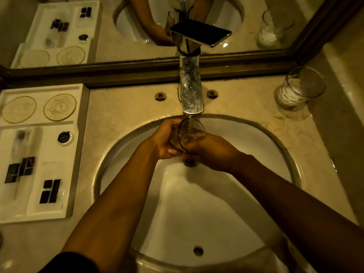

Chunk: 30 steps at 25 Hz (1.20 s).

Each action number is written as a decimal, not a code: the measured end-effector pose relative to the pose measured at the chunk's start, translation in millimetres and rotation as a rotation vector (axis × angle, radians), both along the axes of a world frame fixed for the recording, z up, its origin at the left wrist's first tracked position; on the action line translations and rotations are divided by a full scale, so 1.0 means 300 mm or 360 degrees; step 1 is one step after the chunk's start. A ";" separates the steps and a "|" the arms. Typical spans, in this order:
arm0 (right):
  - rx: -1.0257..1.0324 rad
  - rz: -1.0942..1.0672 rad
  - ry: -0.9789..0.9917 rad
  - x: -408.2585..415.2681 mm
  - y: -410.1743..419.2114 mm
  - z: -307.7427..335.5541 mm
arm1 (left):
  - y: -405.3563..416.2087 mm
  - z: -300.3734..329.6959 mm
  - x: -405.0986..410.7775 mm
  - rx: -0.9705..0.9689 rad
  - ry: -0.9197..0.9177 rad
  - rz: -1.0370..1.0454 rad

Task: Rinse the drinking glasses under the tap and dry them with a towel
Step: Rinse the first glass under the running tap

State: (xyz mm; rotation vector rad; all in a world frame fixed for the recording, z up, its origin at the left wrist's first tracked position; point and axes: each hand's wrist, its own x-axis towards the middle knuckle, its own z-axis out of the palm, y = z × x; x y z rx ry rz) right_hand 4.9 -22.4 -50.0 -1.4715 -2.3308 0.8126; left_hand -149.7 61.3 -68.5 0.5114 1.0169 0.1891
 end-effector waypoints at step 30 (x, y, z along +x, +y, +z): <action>0.0238 -0.0027 0.0036 -0.030 -0.017 -0.009 | 0.011 0.029 -0.027 0.0100 0.0016 0.0037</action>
